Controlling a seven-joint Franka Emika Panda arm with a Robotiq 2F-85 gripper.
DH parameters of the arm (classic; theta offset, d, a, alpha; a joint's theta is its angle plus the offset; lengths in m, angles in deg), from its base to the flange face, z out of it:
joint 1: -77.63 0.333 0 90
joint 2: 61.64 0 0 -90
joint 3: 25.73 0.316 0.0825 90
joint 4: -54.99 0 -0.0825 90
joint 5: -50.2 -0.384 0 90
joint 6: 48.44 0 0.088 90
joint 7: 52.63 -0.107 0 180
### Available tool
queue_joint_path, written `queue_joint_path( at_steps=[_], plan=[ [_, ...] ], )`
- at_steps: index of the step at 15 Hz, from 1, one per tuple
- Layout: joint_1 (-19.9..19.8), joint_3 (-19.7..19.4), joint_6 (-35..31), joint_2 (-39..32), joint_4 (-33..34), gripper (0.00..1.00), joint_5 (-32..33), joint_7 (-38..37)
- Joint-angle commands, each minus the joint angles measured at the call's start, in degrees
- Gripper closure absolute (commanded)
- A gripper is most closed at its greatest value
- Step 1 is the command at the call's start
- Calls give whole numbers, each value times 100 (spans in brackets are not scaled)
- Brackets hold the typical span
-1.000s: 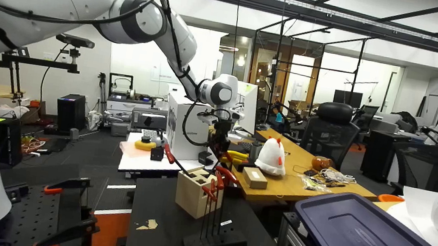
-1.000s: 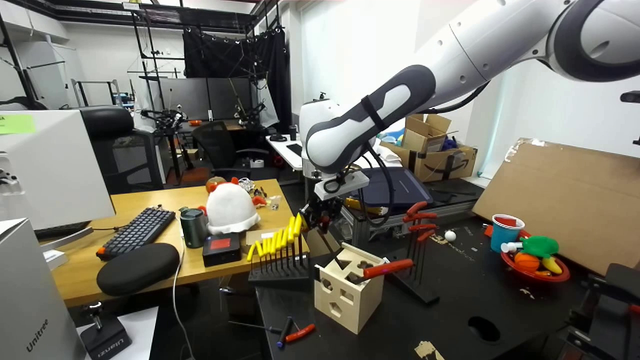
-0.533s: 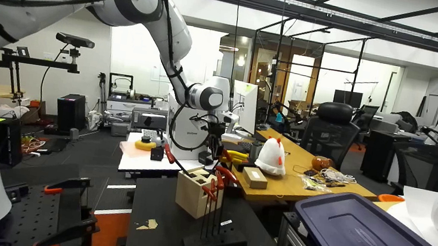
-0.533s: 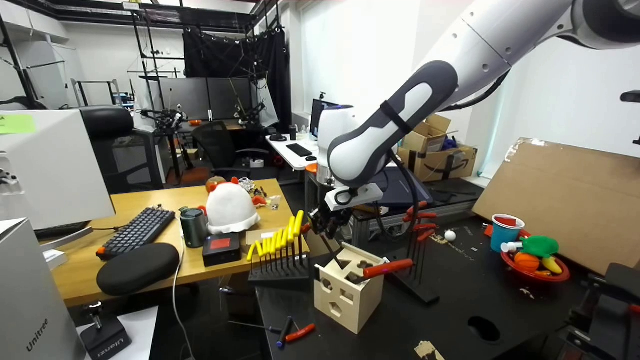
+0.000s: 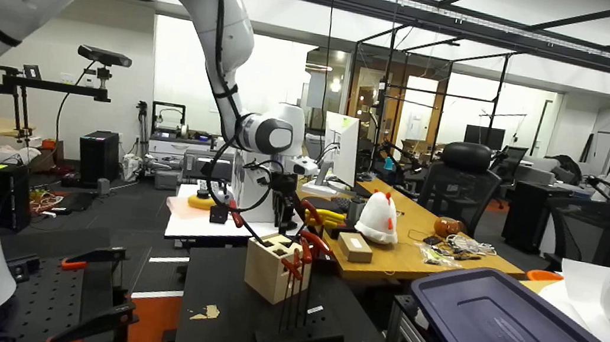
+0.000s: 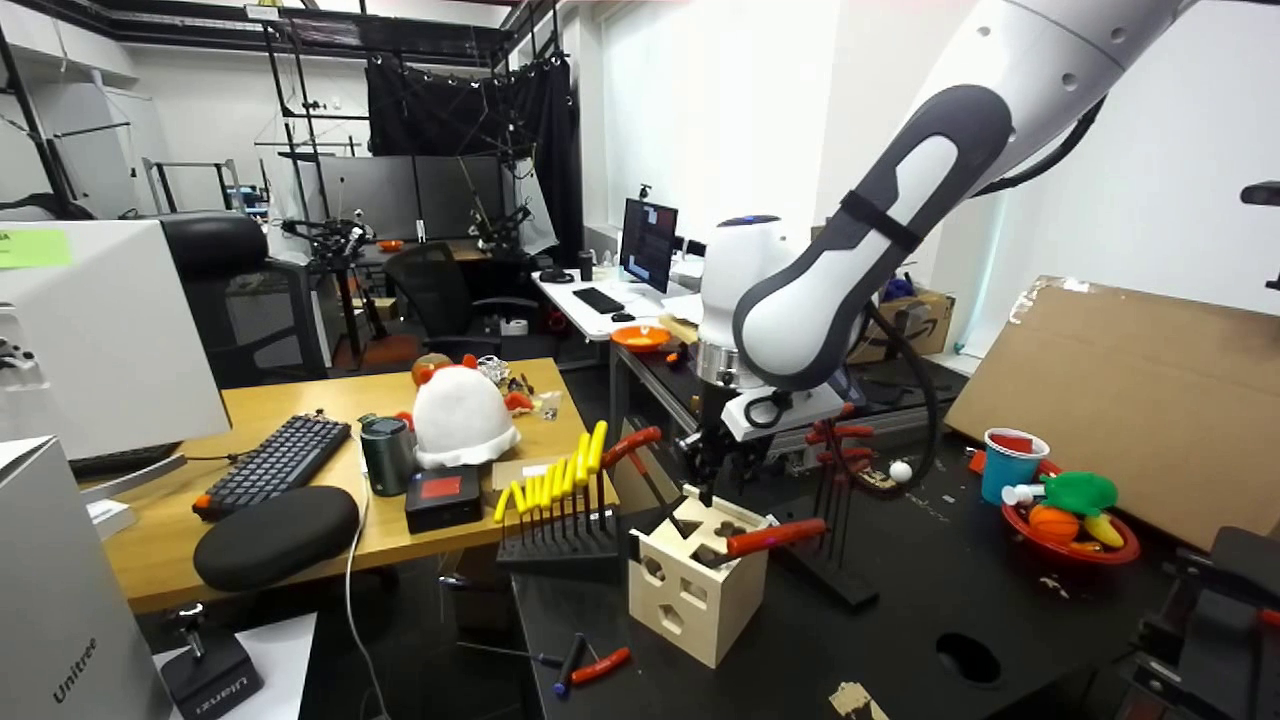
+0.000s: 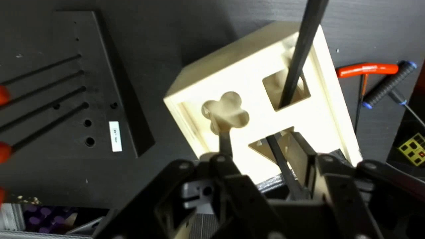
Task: Pick up the orange object and put it on the holder.
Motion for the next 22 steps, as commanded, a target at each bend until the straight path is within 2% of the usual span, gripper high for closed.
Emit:
queue_joint_path(
  at_steps=[1, 3, 5, 12, 18, 22],
  plan=[
    [-254, 75, 191, 755, -742, 20, -34, 553],
    [-402, 97, 476, 862, -659, 5, 12, 876],
    [-580, 168, 822, 842, -386, 0, 70, 1325],
    [-971, 406, 1780, 418, 719, 0, 246, 2730],
    [-1110, 599, 2104, -257, 1652, 0, 293, 3730],
    [-925, 478, 2790, -713, 2472, 0, 568, 3611]
  ],
)
